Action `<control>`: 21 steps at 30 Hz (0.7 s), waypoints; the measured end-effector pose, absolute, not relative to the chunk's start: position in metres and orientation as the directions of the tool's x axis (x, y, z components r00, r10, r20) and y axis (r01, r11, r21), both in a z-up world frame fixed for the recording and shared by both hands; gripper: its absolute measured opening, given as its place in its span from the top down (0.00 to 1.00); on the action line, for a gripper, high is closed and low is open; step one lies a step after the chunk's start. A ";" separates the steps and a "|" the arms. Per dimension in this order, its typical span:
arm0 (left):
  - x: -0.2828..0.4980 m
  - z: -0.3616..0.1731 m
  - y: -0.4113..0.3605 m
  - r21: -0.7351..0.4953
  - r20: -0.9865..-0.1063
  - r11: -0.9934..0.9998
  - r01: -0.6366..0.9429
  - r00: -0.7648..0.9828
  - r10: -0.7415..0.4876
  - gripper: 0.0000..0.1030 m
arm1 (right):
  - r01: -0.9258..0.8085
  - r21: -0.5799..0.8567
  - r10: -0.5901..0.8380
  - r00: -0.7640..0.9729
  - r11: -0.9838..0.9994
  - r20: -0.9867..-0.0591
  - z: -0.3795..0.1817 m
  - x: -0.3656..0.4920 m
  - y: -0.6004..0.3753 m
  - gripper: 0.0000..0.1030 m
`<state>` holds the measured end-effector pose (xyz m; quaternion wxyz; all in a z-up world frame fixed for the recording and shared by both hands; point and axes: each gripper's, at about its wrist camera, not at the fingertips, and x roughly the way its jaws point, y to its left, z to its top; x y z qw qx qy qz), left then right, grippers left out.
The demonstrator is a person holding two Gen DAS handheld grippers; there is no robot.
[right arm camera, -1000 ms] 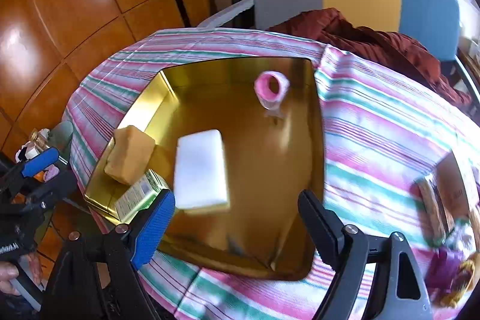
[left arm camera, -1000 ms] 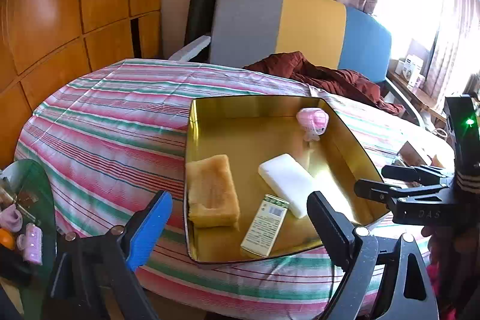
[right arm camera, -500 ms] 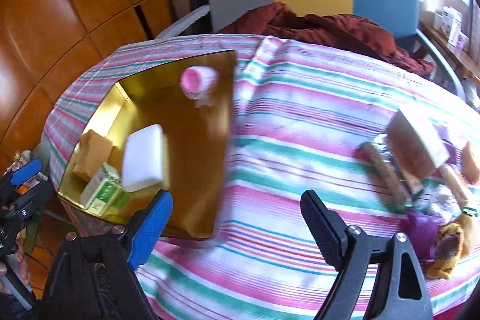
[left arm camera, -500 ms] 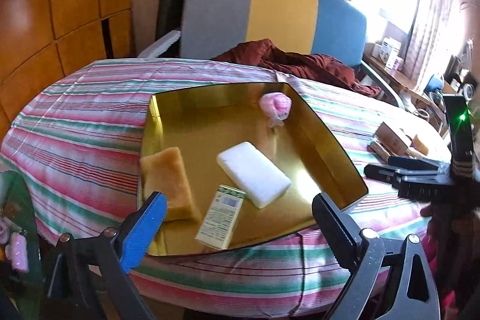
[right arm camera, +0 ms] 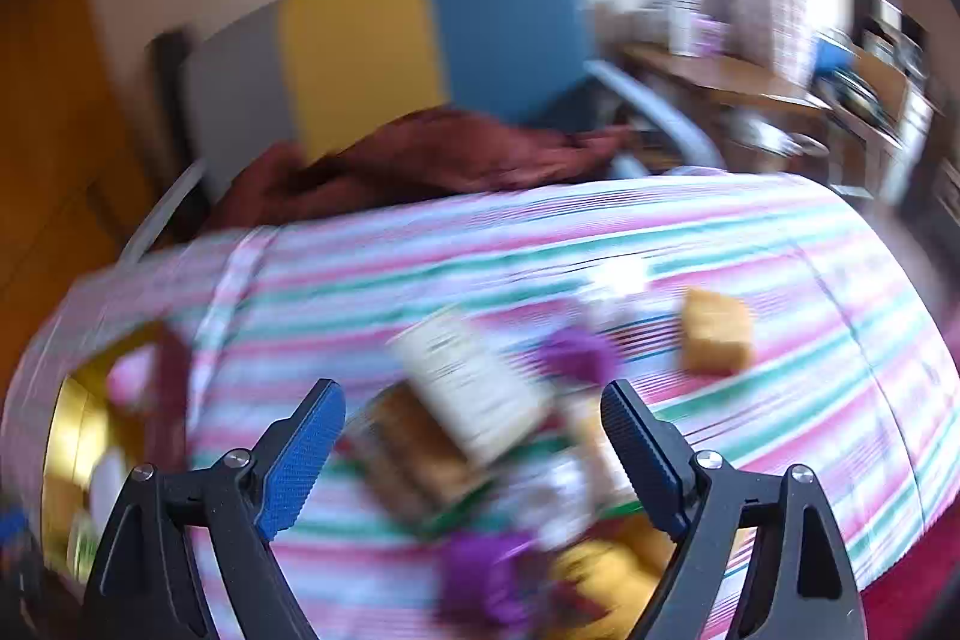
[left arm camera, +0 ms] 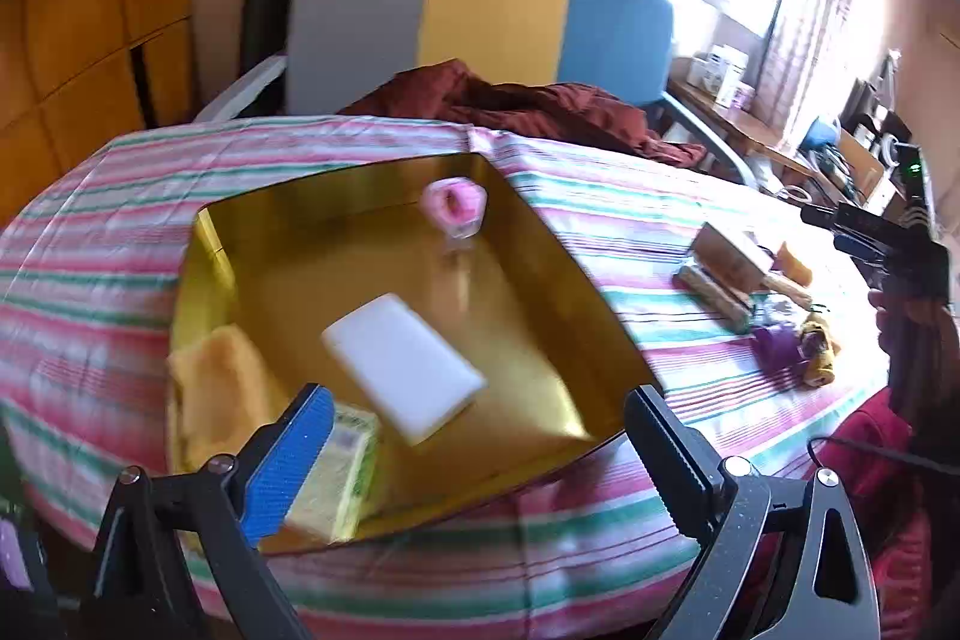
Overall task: Organize objects
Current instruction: 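Move both tools back toward the biscuit packet and cream box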
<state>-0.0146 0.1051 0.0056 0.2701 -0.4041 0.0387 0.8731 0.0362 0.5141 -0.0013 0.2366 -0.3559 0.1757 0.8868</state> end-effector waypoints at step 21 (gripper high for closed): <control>-0.061 -0.010 0.331 -0.253 -0.836 -0.673 -0.695 -0.193 0.513 0.07 | -0.625 0.449 0.173 -0.685 -0.638 -0.708 -0.035 0.064 0.580 0.14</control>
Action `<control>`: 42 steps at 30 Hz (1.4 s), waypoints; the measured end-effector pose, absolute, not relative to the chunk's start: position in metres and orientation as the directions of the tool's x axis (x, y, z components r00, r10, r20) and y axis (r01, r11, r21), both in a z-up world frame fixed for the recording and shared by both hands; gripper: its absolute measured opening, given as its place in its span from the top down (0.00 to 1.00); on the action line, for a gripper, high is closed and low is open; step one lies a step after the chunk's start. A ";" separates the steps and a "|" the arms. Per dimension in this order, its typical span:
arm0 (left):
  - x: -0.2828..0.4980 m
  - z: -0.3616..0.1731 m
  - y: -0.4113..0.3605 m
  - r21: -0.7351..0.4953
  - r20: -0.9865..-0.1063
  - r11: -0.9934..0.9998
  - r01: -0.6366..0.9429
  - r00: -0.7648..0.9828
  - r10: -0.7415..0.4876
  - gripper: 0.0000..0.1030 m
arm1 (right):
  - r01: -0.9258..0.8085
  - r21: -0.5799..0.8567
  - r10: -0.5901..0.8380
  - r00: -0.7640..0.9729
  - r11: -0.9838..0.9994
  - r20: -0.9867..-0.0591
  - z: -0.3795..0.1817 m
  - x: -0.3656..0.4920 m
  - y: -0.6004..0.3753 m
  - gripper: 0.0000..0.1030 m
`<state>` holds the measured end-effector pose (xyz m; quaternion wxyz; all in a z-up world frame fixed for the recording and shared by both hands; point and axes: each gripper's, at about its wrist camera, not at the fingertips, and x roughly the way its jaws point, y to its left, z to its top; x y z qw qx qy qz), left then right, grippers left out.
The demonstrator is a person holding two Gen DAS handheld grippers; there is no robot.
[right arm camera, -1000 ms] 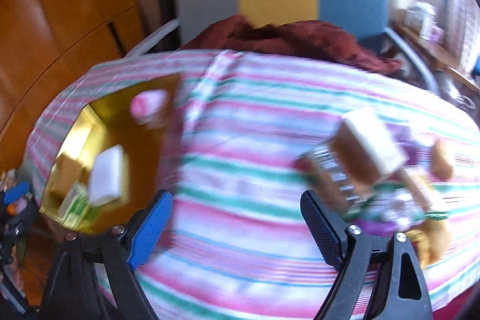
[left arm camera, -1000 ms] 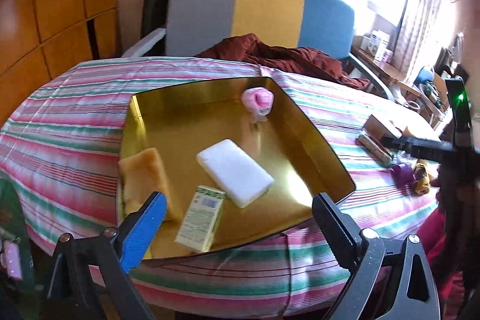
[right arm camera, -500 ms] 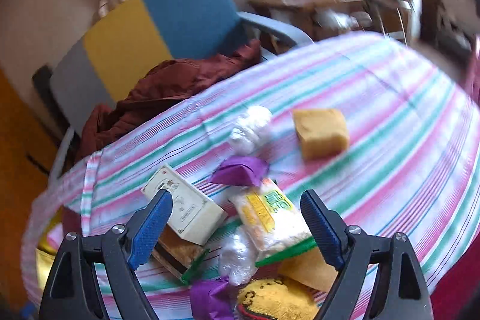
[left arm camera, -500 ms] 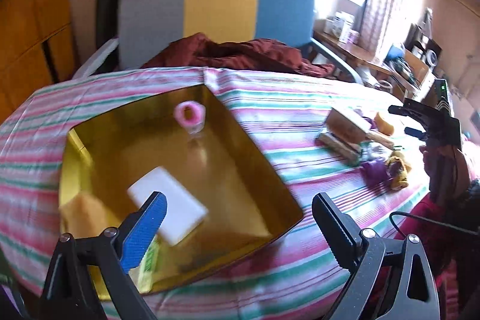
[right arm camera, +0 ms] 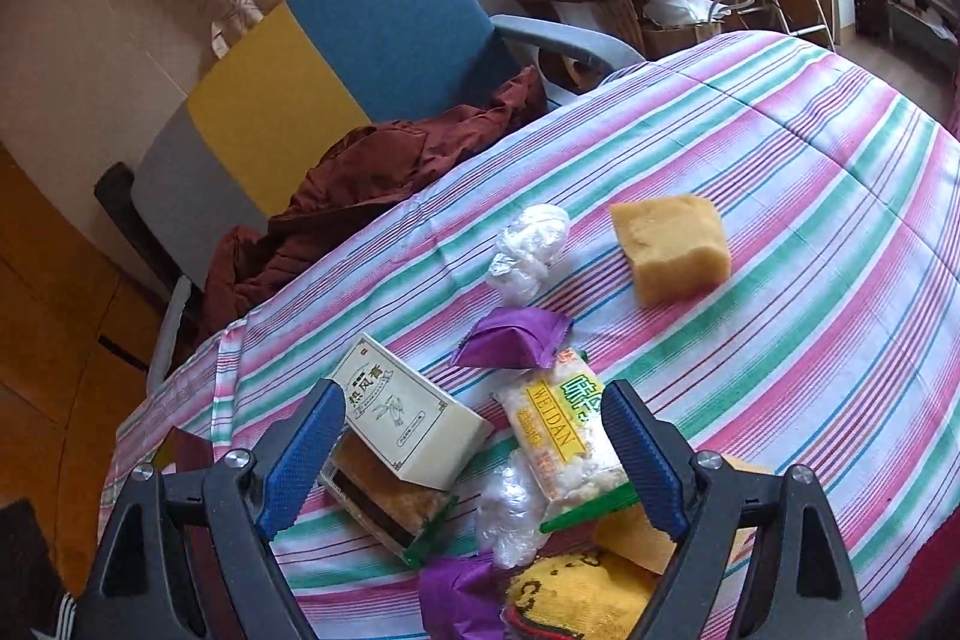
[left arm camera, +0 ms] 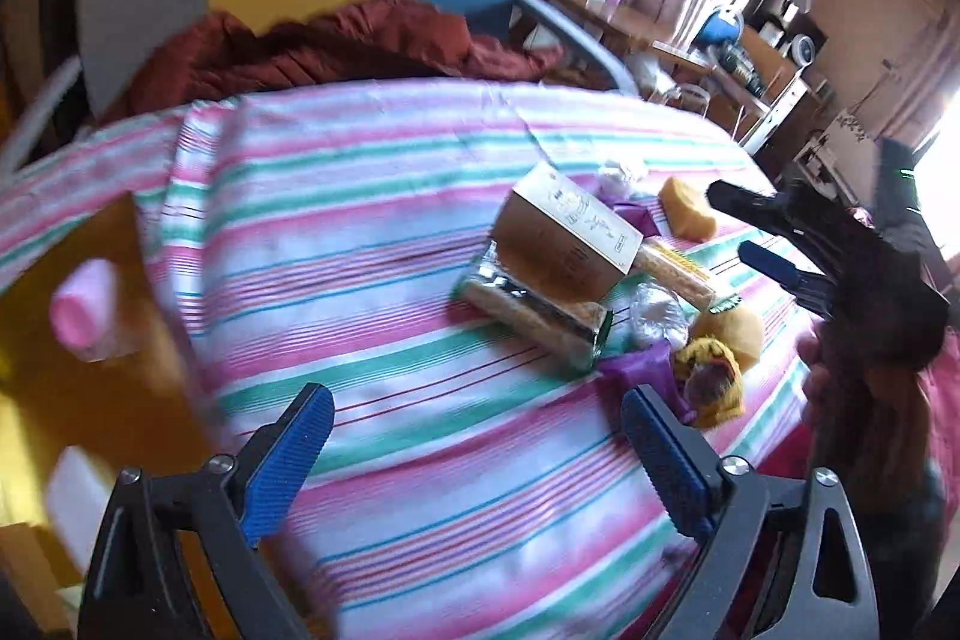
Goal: Organize objects
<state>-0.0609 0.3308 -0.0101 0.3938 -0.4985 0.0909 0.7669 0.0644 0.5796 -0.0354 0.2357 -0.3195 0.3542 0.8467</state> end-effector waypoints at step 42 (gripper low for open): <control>-0.065 -0.092 0.391 -0.089 -0.882 -0.655 -0.750 -0.247 0.402 0.51 | -0.553 0.366 0.090 -0.632 -0.749 -0.770 -0.046 0.039 0.556 0.14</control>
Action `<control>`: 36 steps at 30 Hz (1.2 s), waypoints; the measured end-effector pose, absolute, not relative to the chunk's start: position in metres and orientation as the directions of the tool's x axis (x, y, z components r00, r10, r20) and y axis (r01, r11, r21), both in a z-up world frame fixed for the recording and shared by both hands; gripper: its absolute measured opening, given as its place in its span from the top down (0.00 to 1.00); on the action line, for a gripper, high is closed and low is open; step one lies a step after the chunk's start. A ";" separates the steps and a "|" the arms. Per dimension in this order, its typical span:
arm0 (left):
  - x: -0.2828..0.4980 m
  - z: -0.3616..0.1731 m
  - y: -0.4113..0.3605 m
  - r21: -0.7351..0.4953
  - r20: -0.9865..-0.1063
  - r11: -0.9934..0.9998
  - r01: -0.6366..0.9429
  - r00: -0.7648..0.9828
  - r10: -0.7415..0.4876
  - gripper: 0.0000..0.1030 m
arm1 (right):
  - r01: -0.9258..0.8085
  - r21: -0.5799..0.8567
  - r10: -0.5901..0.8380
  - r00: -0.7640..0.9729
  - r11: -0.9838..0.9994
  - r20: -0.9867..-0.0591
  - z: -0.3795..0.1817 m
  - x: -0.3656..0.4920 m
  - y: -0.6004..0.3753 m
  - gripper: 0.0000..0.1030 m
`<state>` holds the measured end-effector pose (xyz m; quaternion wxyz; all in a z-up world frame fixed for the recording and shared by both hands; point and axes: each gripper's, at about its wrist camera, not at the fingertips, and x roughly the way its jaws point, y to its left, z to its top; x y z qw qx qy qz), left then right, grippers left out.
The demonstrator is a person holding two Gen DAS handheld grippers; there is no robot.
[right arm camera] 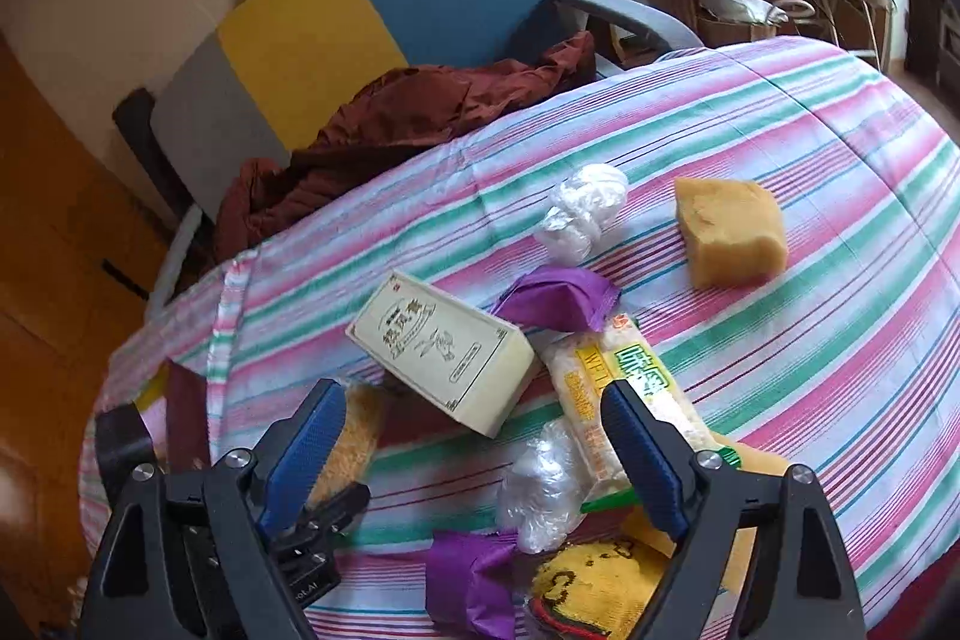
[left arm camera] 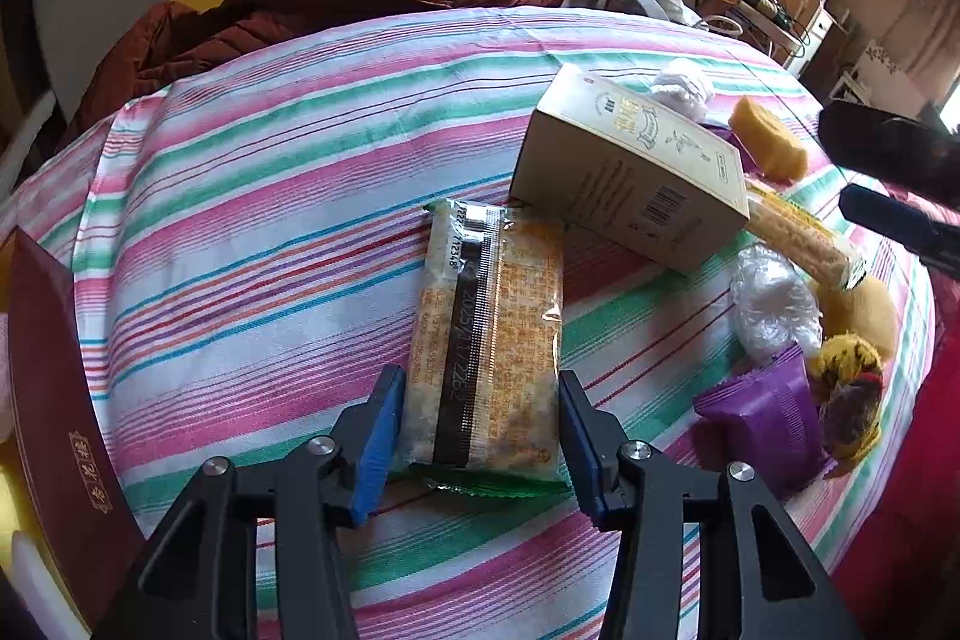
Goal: Organize objects
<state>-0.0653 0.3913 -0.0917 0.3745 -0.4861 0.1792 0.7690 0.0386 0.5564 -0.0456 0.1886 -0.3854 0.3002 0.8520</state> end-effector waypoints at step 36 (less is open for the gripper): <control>-0.033 -0.003 0.247 -0.259 -0.728 -0.700 -0.665 -0.342 0.594 0.54 | -0.133 0.130 -0.024 -0.603 -0.982 -0.797 -0.031 -0.044 0.465 0.50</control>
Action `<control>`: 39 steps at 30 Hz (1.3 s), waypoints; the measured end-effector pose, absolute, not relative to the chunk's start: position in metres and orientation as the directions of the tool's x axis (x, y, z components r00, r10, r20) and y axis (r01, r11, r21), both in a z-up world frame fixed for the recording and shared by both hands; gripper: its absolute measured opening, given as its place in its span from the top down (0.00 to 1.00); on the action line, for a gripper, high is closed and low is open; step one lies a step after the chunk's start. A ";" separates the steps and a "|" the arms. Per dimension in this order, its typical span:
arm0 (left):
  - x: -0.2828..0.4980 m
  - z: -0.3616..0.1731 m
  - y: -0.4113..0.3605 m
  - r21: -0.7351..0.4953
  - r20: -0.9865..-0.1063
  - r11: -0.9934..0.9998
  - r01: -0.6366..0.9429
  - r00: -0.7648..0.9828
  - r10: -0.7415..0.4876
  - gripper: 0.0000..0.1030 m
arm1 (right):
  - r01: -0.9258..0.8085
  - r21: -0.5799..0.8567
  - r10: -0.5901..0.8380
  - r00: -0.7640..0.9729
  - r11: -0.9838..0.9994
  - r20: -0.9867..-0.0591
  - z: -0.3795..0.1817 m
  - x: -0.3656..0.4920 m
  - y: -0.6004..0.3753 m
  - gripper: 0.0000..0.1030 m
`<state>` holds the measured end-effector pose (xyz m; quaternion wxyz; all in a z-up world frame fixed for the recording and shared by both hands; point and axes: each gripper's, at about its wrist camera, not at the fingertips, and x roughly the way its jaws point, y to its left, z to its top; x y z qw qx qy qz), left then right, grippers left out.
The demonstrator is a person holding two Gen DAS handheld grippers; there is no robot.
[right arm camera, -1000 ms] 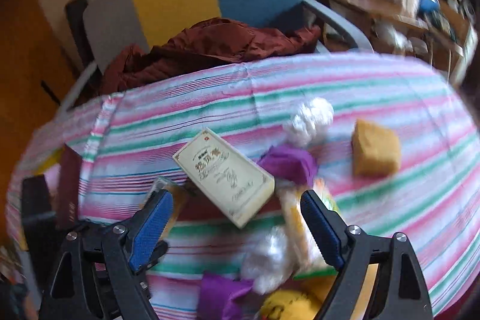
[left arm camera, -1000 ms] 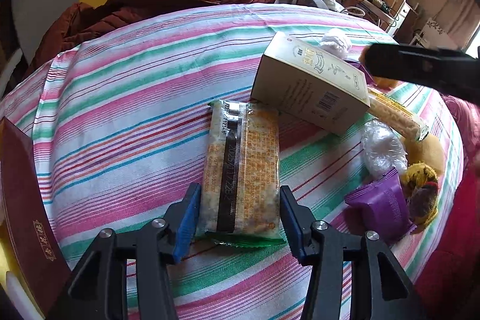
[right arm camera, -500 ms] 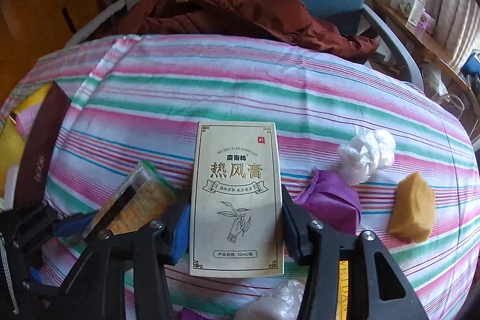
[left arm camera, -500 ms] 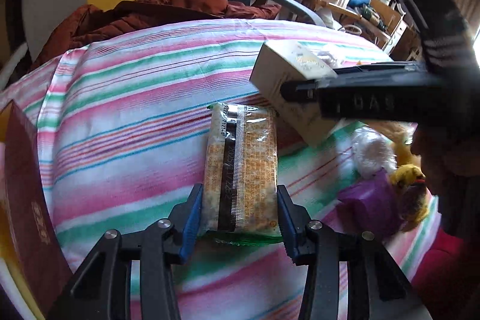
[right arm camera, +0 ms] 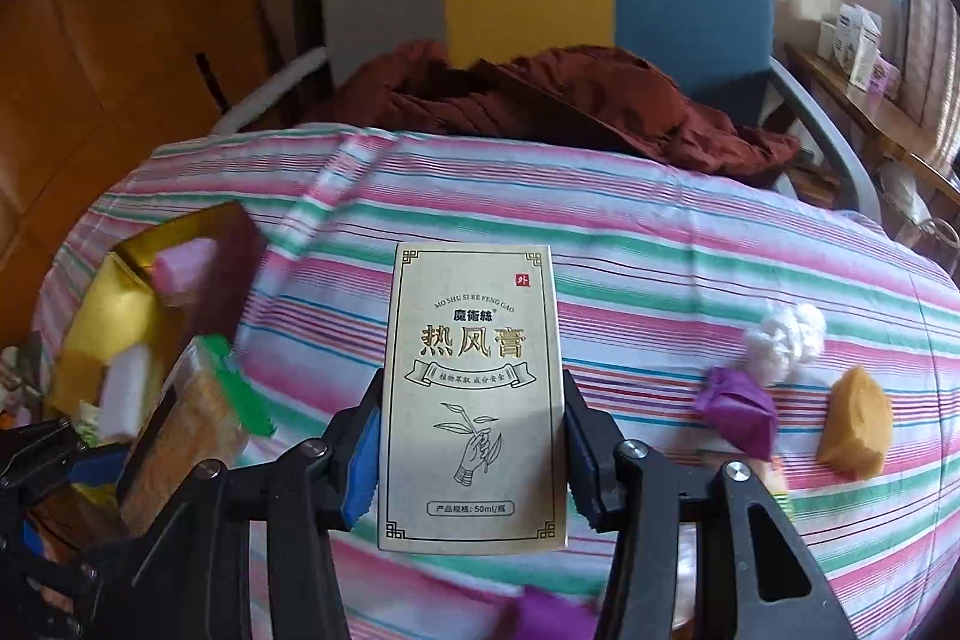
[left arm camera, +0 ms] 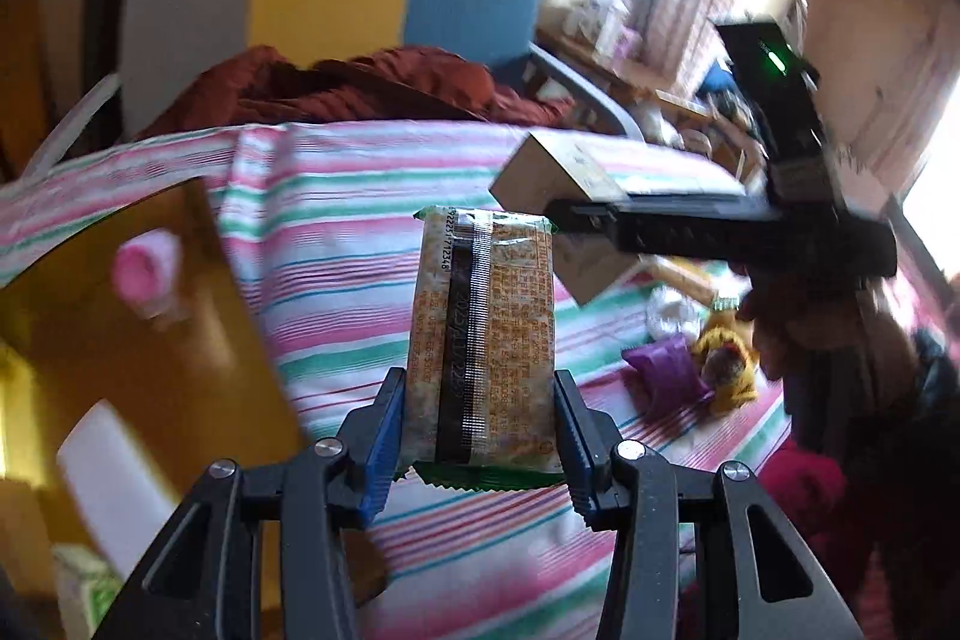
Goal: Organize objects
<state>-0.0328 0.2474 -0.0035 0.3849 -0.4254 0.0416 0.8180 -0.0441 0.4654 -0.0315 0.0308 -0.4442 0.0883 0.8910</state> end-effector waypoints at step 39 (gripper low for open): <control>-0.108 -0.030 0.053 -0.368 -0.742 -0.913 -0.174 -0.538 0.401 0.29 | 0.084 -0.016 -0.033 -0.541 -0.996 -0.840 -0.044 -0.098 0.257 0.26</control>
